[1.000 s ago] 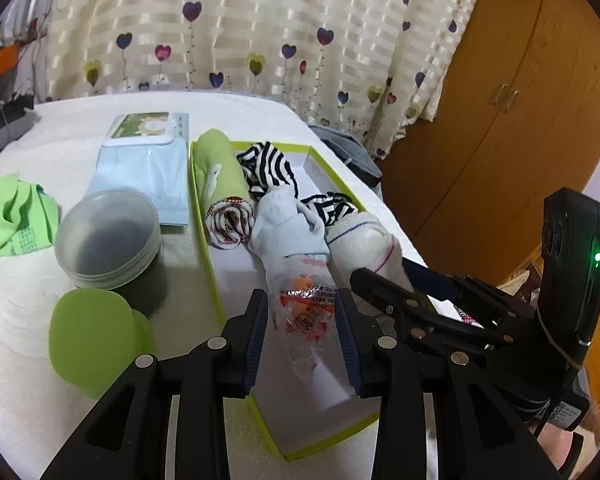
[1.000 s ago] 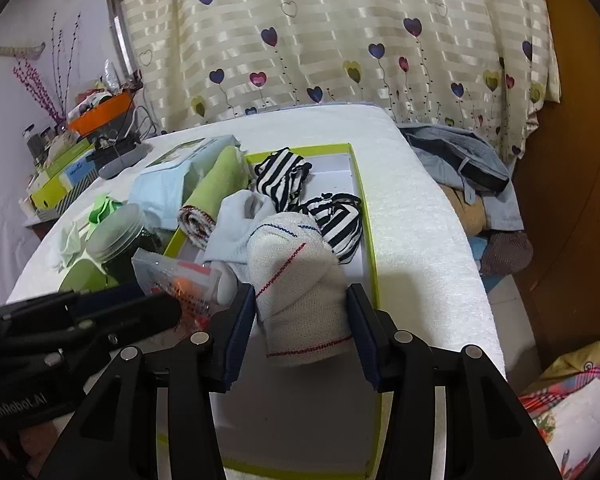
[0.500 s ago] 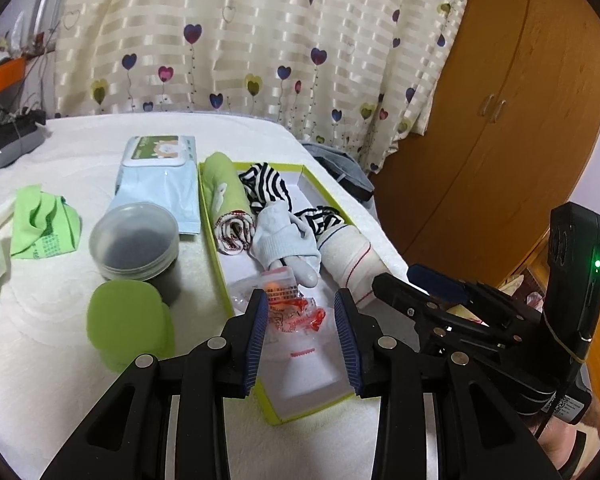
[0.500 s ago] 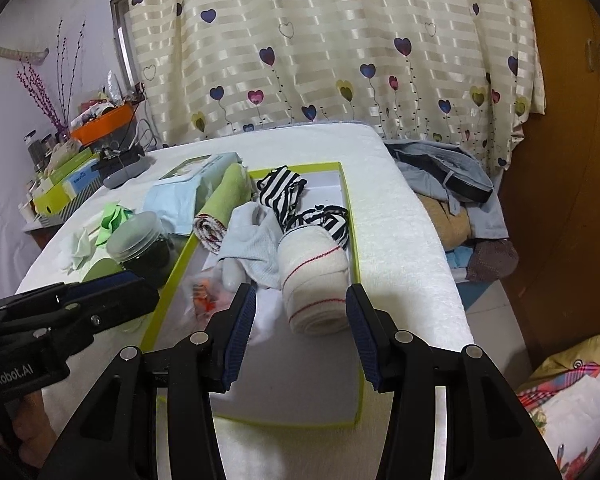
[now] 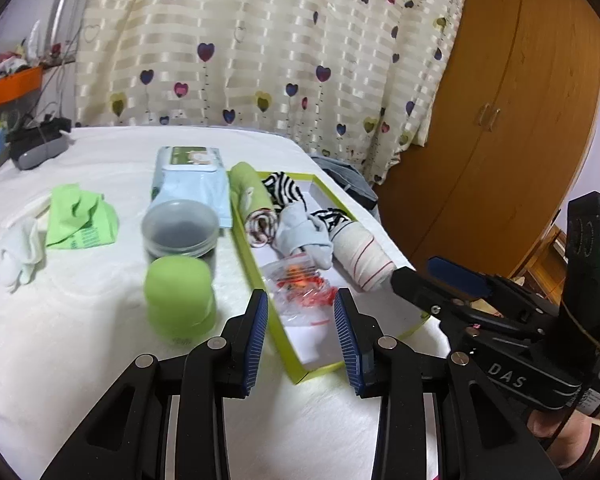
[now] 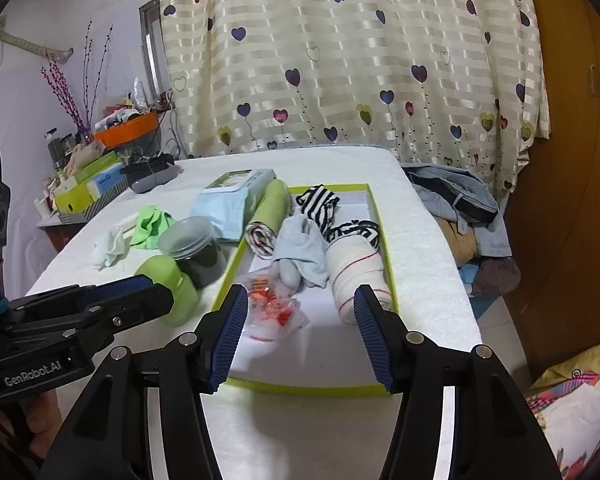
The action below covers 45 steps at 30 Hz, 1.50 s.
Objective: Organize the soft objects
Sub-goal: 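Withdraw both tools from the box toward the remaining items on the table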
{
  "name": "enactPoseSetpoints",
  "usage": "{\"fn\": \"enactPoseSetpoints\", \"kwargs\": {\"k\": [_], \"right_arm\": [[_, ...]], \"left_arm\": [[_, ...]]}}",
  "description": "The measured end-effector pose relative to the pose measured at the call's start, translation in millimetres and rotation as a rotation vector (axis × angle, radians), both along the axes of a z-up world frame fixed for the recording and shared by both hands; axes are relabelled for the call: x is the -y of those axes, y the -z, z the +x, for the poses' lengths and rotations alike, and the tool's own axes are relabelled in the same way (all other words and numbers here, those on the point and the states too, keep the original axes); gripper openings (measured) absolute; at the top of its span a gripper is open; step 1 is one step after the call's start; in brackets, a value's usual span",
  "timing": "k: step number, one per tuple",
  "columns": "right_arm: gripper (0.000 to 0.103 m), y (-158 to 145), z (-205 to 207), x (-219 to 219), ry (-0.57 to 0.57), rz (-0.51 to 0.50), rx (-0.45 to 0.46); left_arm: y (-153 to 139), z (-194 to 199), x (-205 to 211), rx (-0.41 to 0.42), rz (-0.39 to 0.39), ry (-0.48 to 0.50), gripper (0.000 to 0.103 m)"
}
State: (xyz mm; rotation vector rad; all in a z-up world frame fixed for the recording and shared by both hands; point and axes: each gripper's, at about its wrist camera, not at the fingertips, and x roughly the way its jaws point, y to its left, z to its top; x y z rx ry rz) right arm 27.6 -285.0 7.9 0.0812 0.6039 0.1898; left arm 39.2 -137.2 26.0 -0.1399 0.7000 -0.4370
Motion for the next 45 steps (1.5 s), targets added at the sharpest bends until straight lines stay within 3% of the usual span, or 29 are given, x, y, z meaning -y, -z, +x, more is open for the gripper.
{"fn": "enactPoseSetpoints", "kwargs": {"k": [27, 45], "right_arm": [[0.057, -13.2, -22.8, -64.1, -0.114, -0.044, 0.028], [0.057, -9.7, -9.7, -100.3, -0.216, -0.079, -0.006]], "left_arm": [[2.9, -21.5, -58.4, 0.02, -0.017, -0.081, 0.033], [9.2, -14.0, -96.6, 0.013, -0.036, -0.17, 0.034]]}}
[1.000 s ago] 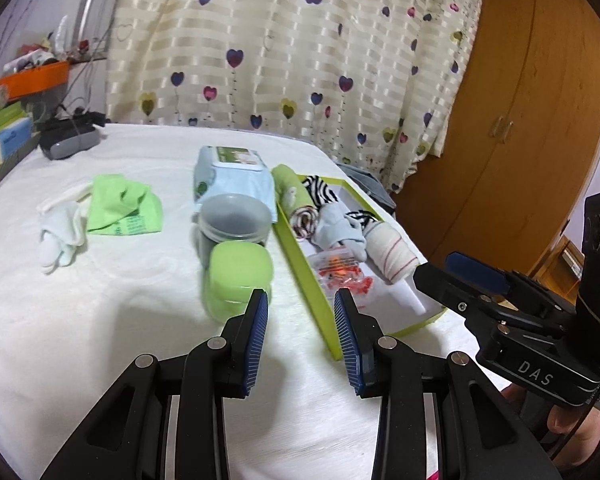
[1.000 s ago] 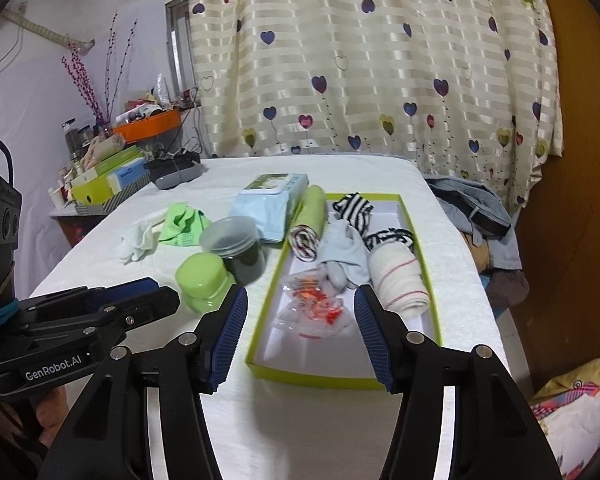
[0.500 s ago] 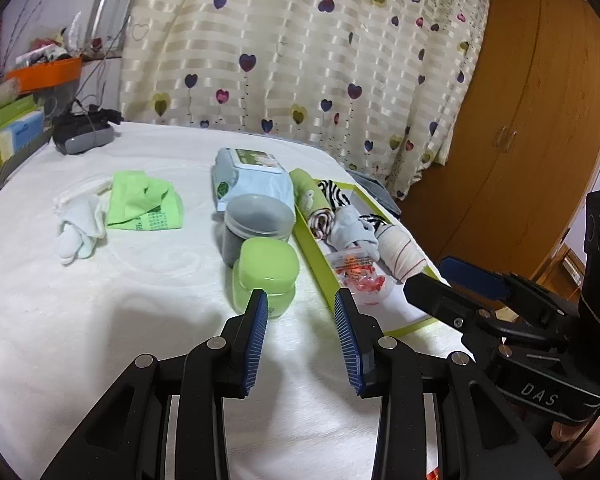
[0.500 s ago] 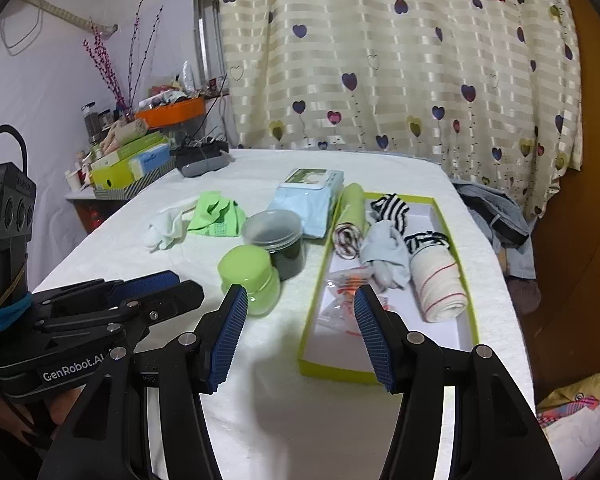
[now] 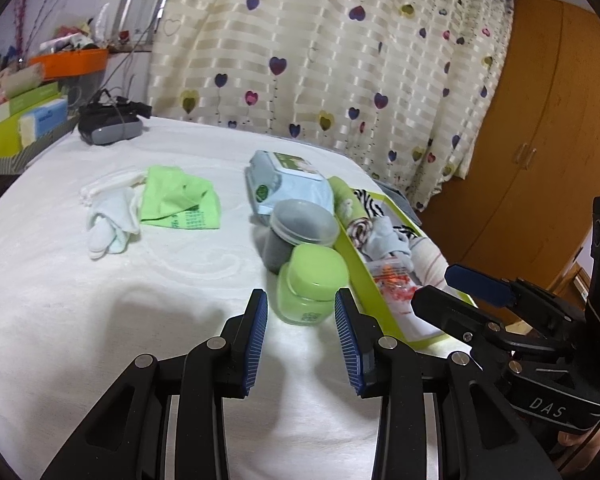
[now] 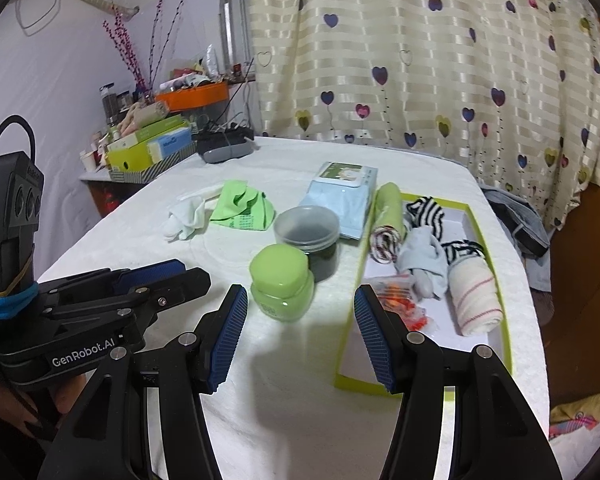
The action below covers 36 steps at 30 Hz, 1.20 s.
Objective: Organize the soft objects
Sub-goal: 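Withdraw both tools from the box toward the remaining items on the table, then grasp the white sock with the left tool while the right tool approaches the green cloth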
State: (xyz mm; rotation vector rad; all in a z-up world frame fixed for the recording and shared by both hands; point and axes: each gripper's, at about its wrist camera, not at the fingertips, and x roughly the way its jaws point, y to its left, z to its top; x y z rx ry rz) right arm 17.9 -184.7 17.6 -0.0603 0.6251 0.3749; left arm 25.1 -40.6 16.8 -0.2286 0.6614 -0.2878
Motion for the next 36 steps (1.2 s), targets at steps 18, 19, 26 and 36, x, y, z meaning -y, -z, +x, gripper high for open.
{"fn": "enactPoseSetpoints", "kwargs": {"k": [18, 19, 26, 36], "right_arm": [[0.057, -2.6, 14.4, -32.9, -0.085, -0.02, 0.01], [0.057, -2.6, 14.5, -34.1, -0.088, -0.02, 0.011], [0.057, -1.9, 20.2, -43.4, -0.107, -0.014, 0.008], [0.057, -2.0, 36.7, -59.6, -0.143, -0.012, 0.002]], "left_arm": [[-1.9, 7.8, -30.2, -0.001, 0.017, -0.089, 0.034], [-2.1, 8.1, -31.5, 0.0, 0.018, -0.092, 0.034], [-4.0, 14.2, -45.0, 0.0, 0.022, -0.118, 0.034], [-2.0, 35.0, -80.6, -0.019, 0.015, -0.202, 0.047]]}}
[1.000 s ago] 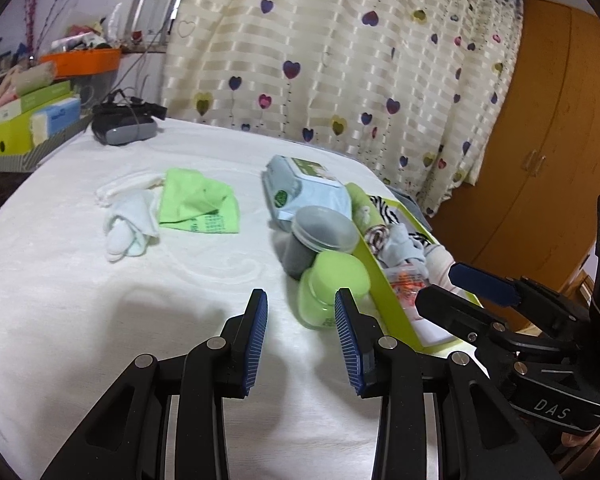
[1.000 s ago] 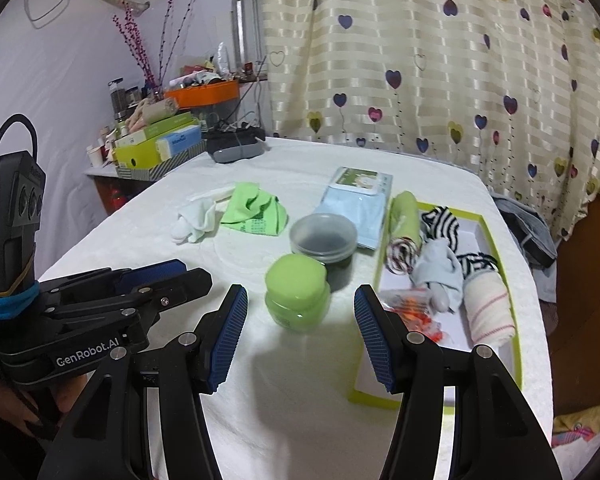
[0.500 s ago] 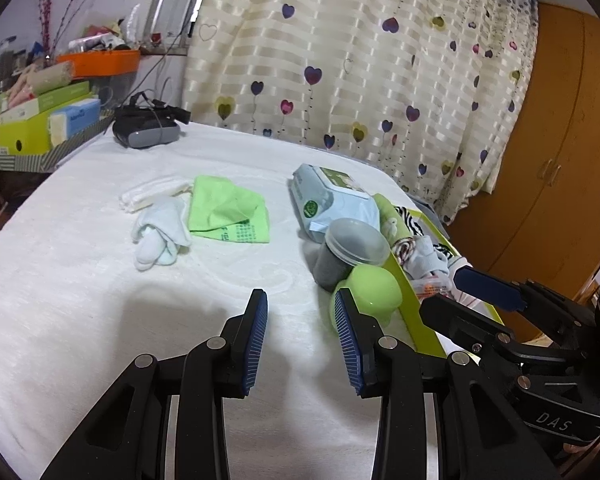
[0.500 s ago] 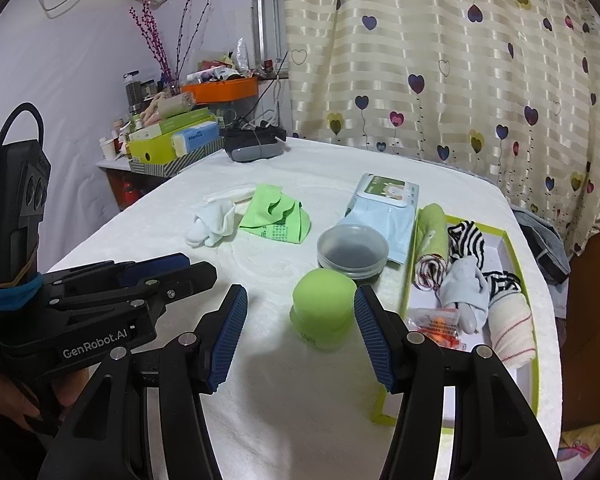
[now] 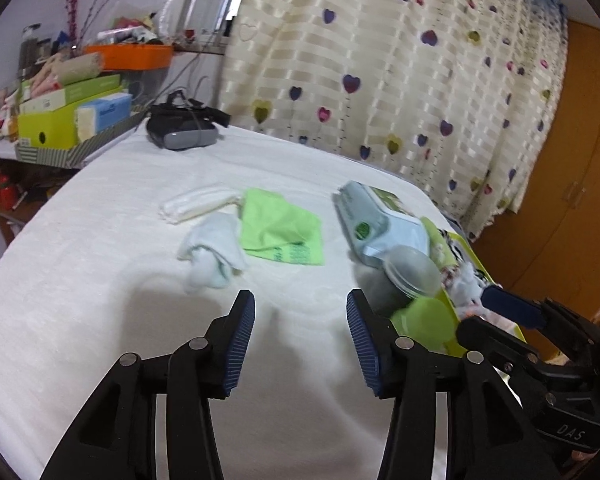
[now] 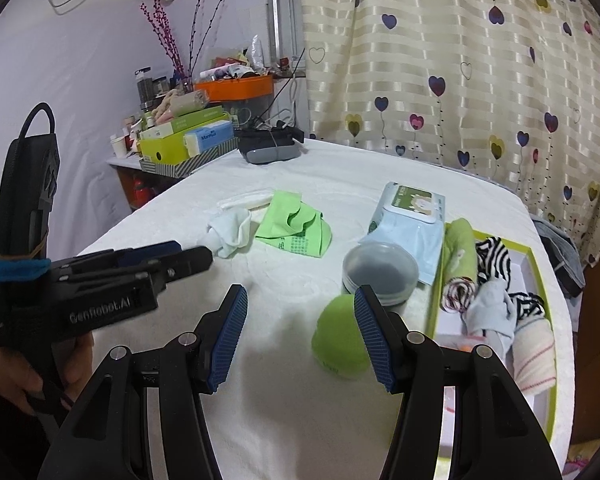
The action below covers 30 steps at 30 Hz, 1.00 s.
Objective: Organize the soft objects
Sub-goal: 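Grasp the white sock with the left tool while the right tool approaches the green cloth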
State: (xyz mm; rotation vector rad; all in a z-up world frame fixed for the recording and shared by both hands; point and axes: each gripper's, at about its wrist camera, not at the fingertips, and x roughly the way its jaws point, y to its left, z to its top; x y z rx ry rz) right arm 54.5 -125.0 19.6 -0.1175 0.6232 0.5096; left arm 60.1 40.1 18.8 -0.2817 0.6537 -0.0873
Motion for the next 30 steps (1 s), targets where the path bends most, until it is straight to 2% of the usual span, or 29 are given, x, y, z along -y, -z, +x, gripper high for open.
{"fn": "enactPoseSetpoints", "kwargs": {"k": [8, 11, 23, 27, 30], "right_arm": [[0.057, -0.5, 15.8, -10.1, -0.026, -0.002, -0.01], [0.057, -0.9, 22.2, -12.4, -0.03, -0.004, -0.013], [0.057, -0.2, 44.9, -19.2, -0.03, -0.017, -0.033], [0.057, 0.6, 51.1, -24.0, -0.035, -0.025, -0.04], [0.057, 4.0, 56.3, -29.4, -0.038, -0.034, -0.052]], "left_arm": [[6.2, 32.1, -30.0, -0.041, 0.026, -0.088, 0.047], [12.6, 46.5, -39.7, -0.061, 0.036, -0.106, 0.051], [44.9, 93.9, -46.2, -0.163, 0.056, -0.089, 0.052], [54.6, 101.0, -50.9, -0.183, 0.017, -0.092, 0.052], [60.3, 101.8, -54.5, -0.2, -0.002, -0.092, 0.038]]}}
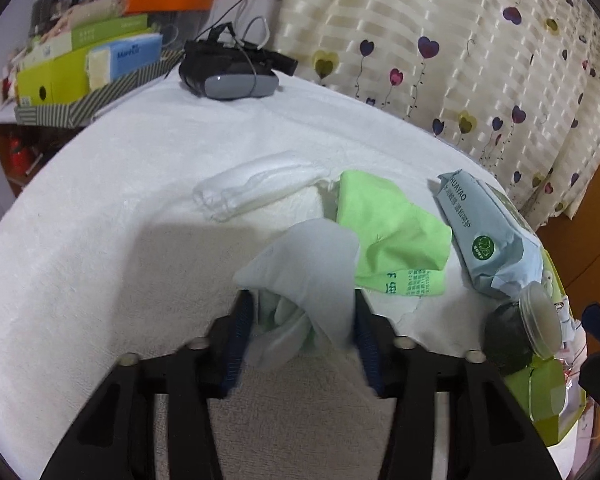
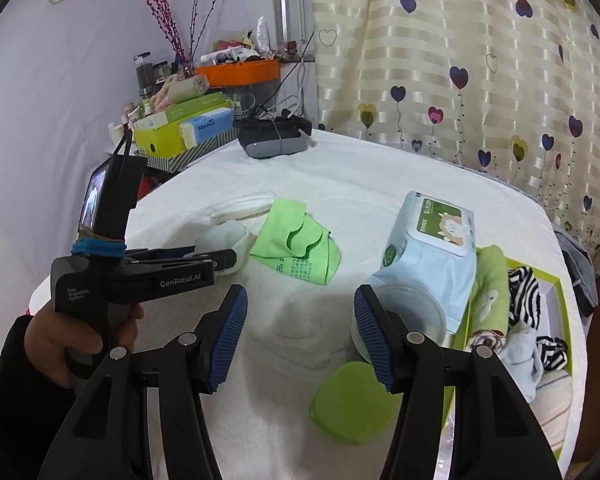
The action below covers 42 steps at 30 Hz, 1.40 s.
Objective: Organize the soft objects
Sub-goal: 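Grasp the white sock with the left tool while the right tool approaches the green cloth, then grasp the green cloth with the right tool while the left tool holds the white sock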
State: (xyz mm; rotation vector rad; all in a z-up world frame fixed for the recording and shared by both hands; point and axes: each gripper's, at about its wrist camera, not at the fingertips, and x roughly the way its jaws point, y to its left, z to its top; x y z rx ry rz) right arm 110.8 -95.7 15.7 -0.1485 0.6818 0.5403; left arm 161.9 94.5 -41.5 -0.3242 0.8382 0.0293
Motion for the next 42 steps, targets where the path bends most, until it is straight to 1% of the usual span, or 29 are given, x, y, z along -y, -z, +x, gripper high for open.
{"fn": "enactPoseSetpoints", "kwargs": {"k": [3, 4, 9, 13, 16, 18, 22, 27, 31, 34, 35, 36, 37, 38, 39, 40, 42], "right_arm": [[0.057, 3.2, 5.9, -6.0, -0.002, -0.006, -0.018], [0.057, 3.7, 8.7, -8.4, -0.001, -0.008, -0.024], [0.057, 0.9, 21.1, -19.1, -0.013, -0.021, -0.043], [0.057, -4.5, 32.9, -32.0, -0.031, -0.064, -0.042], [0.057, -5.0, 46.3, -43.5, -0.062, -0.088, -0.064], [0.057, -3.1, 56.1, -52.7, -0.08, -0.122, -0.074], [0.057, 6.0, 85.1, -69.3, -0.106, -0.171, -0.125], [0.057, 27.5, 119.8, -88.1, -0.1, -0.243, -0.209], [0.057, 44.9, 134.9, -97.2, -0.098, -0.3, -0.266], [0.057, 53.0, 139.6, -100.4, -0.088, -0.345, -0.279], [0.055, 54.0, 138.9, -100.8, -0.093, -0.352, -0.277], [0.05, 53.5, 136.1, -101.3, -0.099, -0.36, -0.263], [0.031, 52.5, 133.2, -101.6, -0.103, -0.373, -0.247], [0.019, 51.0, 129.6, -100.9, -0.108, -0.383, -0.231], [0.014, 48.5, 127.2, -100.1, -0.113, -0.38, -0.22], [0.004, 44.7, 122.7, -97.1, -0.114, -0.375, -0.205], [0.004, 37.8, 116.5, -93.8, -0.108, -0.366, -0.176]], "left_arm": [[-3.1, -3.9, -0.3, 0.019, -0.005, 0.003, 0.03], [-4.9, -5.5, -0.3, 0.027, -0.007, 0.002, 0.029], [-16.4, -17.3, -6.6, 0.075, -0.041, -0.011, 0.028], [-24.1, -25.1, -15.8, 0.102, -0.067, -0.032, 0.028], [-25.9, -30.6, -21.2, 0.112, -0.075, -0.047, 0.028], [-25.5, -33.4, -24.7, 0.115, -0.089, -0.053, 0.028], [-22.0, -36.4, -31.2, 0.114, -0.108, -0.066, 0.028], [-16.7, -36.7, -36.9, 0.11, -0.131, -0.068, 0.028], [-13.7, -35.2, -38.5, 0.109, -0.146, -0.056, 0.028], [-11.8, -33.9, -38.7, 0.104, -0.158, -0.049, 0.028], [-11.4, -33.6, -39.4, 0.102, -0.161, -0.051, 0.028], [-11.2, -33.5, -40.0, 0.102, -0.162, -0.052, 0.028], [-11.0, -33.6, -40.5, 0.102, -0.163, -0.053, 0.028], [-10.9, -33.6, -41.0, 0.102, -0.166, -0.052, 0.028], [-11.0, -33.6, -41.0, 0.102, -0.166, -0.052, 0.028], [-10.9, -33.6, -41.1, 0.103, -0.164, -0.052, 0.028], [-10.9, -33.7, -41.2, 0.103, -0.164, -0.054, 0.028]]}}
